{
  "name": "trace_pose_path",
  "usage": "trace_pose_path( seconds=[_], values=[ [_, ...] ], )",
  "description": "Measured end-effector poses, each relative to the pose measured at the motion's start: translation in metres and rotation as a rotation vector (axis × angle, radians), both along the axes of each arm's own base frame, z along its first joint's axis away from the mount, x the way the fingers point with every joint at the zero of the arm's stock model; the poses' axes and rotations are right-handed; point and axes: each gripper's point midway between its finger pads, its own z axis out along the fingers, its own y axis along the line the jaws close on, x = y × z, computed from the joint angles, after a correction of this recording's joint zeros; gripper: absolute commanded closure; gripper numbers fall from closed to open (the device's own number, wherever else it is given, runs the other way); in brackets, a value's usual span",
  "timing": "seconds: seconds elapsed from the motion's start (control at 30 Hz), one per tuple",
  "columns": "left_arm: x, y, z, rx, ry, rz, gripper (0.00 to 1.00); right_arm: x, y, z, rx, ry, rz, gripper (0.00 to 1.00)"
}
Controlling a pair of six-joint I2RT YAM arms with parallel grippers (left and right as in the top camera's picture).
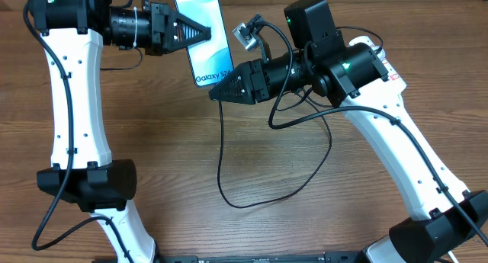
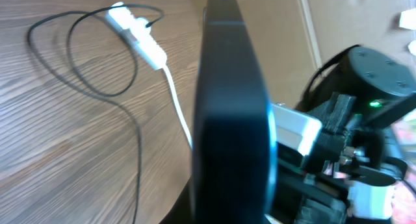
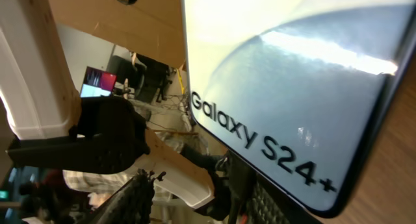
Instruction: Plug charger to phone and switch on socket
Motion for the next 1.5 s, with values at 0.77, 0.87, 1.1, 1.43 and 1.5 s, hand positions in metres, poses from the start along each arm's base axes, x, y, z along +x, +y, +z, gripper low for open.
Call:
trace_pose_path(
  seconds=[0.77,0.87,1.1,1.43,1.5],
  values=[
    [0.007,0.009,-0.027,0.161,0.012,0.043,0.96,0.018,-0.052,-0.074,-0.431,0.1,-0.271,0.51],
    [0.009,0.008,-0.025,0.149,0.001,0.043,0.96,0.01,-0.042,-0.069,-0.393,0.103,-0.227,0.55],
    [0.008,0.006,-0.021,0.12,0.032,0.05,0.96,-0.008,-0.007,-0.054,-0.303,0.046,-0.12,0.57],
    [0.006,0.004,-0.018,0.096,0.047,0.045,0.96,-0.009,-0.001,-0.04,-0.225,0.04,-0.084,0.66],
    [0.006,0.003,-0.018,0.093,0.047,0.044,0.96,-0.007,0.0,-0.037,-0.207,0.037,-0.079,0.67]
  ],
)
